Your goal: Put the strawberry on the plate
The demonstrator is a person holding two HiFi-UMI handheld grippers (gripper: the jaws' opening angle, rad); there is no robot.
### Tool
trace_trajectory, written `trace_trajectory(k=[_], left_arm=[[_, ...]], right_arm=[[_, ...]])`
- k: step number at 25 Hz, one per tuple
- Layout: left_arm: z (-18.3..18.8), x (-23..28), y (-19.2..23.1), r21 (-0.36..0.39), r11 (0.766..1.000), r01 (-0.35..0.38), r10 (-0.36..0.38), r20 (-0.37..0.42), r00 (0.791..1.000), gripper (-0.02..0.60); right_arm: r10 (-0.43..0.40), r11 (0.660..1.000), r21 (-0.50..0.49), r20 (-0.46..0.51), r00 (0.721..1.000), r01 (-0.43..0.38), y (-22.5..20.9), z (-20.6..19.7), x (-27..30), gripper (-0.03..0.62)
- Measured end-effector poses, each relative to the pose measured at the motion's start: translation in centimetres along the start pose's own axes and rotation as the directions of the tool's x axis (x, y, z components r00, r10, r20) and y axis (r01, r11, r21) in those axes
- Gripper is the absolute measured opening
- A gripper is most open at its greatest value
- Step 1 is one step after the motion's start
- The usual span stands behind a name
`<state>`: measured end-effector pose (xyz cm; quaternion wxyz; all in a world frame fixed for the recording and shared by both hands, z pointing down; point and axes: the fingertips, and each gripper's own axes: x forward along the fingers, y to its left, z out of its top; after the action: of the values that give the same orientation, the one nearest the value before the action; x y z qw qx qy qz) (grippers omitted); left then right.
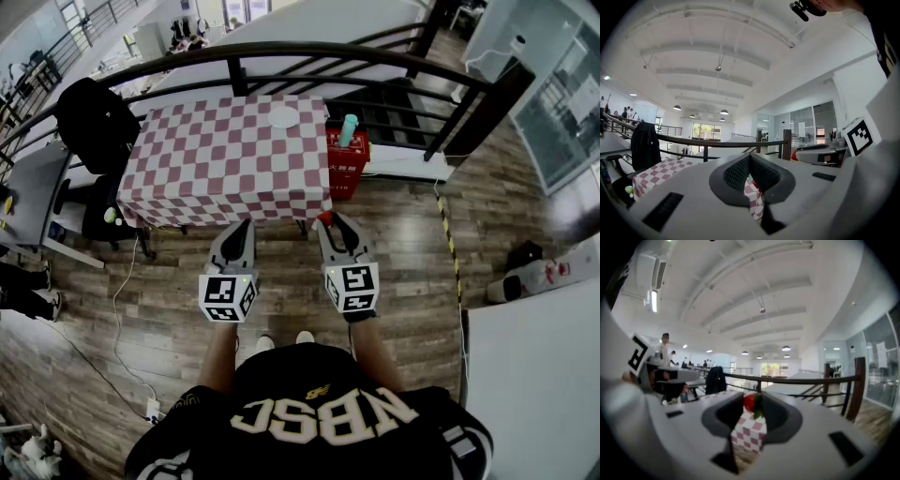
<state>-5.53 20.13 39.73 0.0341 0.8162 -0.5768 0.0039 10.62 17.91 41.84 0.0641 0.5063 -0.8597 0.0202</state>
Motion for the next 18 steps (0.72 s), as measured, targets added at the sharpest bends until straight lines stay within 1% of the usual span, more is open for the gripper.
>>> trace_trajectory(k=[7, 15, 18], left_arm=[[-1.1, 0.4, -1.7, -0.008, 1.0, 0.005, -0.006, -0.023, 1.0, 0.009], [-2.0, 1.3, -5.4, 0.002, 0.999, 0.039, -0.039, -0.043, 0.998, 0.009], [-2.6, 1.2, -6.5, 0.013, 0.999, 0.035, -0.034, -0.053, 0.998, 0.009]], right_arm=[[-0.024, 1.0, 0.008, -0.017, 1.0, 0.024, -1.9, -1.1, -1.5, 0.126], [-0.068, 0.996, 0.052, -0.041, 0.997, 0.07, -5.3, -2.9, -4.2, 0.126], [-0.077, 0.994, 0.078, -0.033, 0.996, 0.079, -6.5, -3.6, -5.2, 0.126]])
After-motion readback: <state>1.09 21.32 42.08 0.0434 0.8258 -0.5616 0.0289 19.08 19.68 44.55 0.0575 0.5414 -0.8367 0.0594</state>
